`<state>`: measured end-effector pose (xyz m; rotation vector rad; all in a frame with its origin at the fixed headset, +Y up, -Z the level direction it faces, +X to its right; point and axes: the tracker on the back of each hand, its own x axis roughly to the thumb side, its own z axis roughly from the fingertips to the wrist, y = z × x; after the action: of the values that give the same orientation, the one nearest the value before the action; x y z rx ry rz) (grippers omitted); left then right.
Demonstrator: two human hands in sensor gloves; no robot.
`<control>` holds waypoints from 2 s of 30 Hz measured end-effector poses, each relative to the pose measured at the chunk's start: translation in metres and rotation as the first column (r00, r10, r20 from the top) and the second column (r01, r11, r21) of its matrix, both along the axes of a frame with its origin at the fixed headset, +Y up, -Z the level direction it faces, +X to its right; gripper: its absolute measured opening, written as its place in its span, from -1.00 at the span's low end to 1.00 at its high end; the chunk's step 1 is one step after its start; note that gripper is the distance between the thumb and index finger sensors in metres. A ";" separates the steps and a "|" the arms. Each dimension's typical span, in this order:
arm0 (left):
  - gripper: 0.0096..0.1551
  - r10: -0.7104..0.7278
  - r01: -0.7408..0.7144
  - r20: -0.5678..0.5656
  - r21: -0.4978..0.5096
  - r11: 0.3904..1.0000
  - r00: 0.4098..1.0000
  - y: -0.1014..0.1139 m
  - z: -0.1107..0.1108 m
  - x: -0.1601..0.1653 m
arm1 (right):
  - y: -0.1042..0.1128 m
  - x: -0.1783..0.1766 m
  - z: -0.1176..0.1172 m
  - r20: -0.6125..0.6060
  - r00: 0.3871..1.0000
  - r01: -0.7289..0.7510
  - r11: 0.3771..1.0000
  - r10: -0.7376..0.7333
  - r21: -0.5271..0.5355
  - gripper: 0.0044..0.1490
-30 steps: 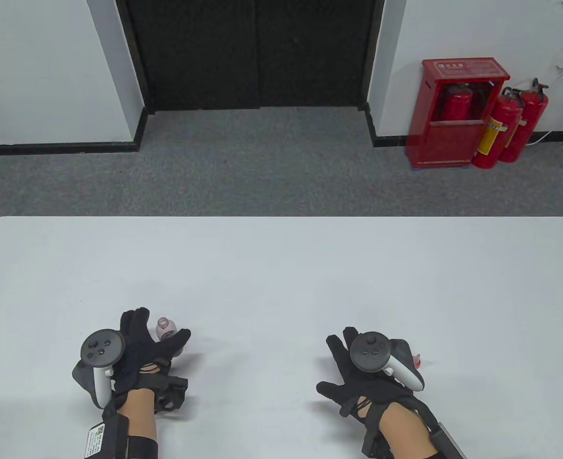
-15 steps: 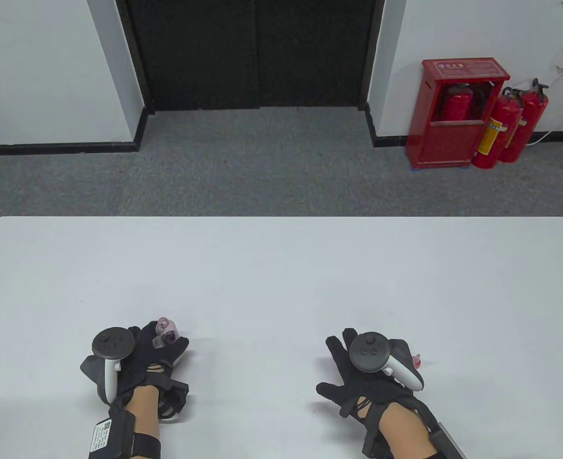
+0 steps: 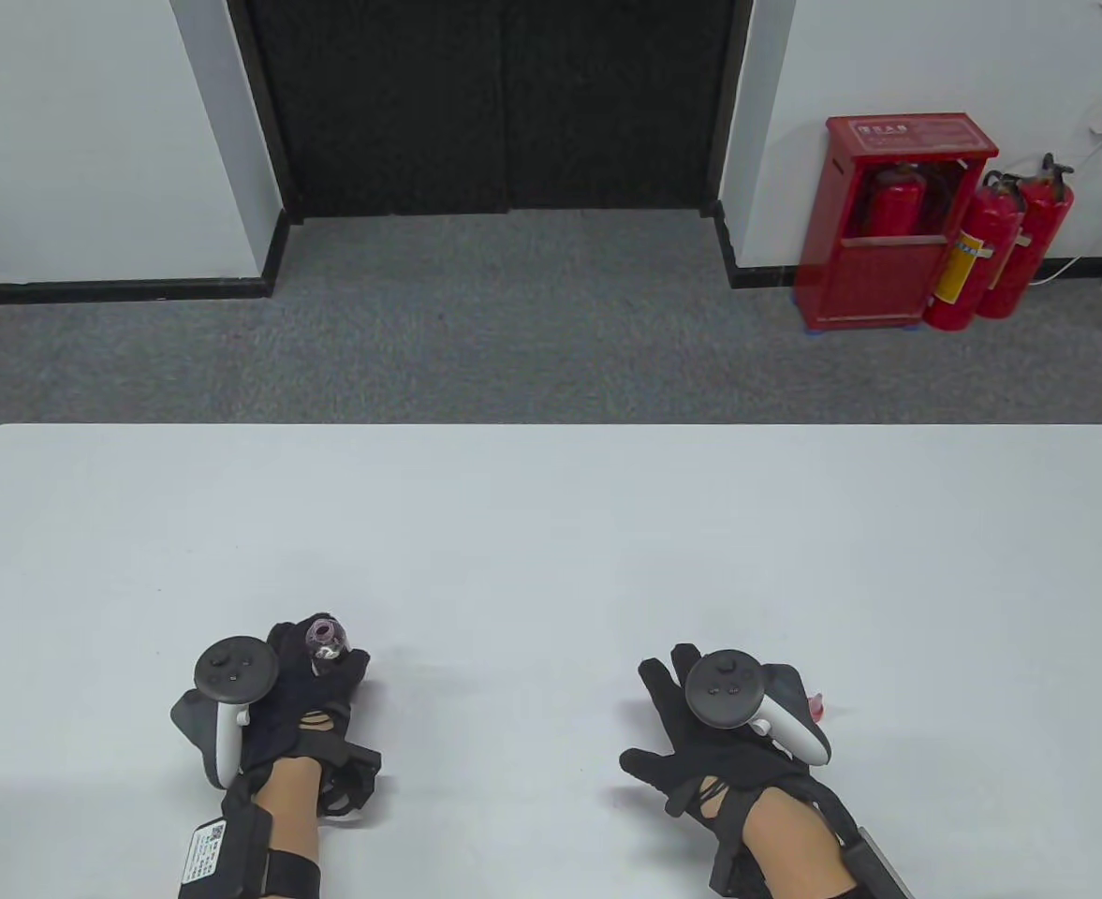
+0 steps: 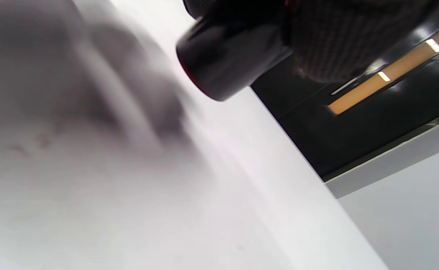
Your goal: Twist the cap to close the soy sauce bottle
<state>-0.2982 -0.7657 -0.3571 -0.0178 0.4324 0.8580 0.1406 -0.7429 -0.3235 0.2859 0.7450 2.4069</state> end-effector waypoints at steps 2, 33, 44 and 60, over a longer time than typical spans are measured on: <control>-0.27 -0.019 0.019 0.026 0.025 1.000 0.999 0.004 0.000 0.007 | 0.000 0.000 0.000 0.003 1.000 0.003 1.000 -0.003 0.000 0.24; -0.66 -0.252 0.170 0.540 0.197 0.966 0.803 0.017 0.008 0.129 | 0.035 0.111 -0.020 0.426 0.904 -0.083 0.974 -0.015 0.211 -0.08; -0.64 -0.262 0.182 0.572 0.193 0.964 0.777 0.012 0.011 0.134 | -0.015 0.153 -0.030 0.657 0.736 -0.178 0.983 0.162 -0.042 -0.09; -0.63 -0.273 0.212 0.612 0.172 0.962 0.742 0.007 0.010 0.137 | -0.015 0.119 -0.034 0.636 0.706 -0.406 0.914 0.312 0.002 -0.29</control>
<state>-0.1615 -0.7584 -0.3470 -0.1602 -0.2449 0.5610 0.2593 -0.7582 -0.3571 -0.6590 0.3285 2.6734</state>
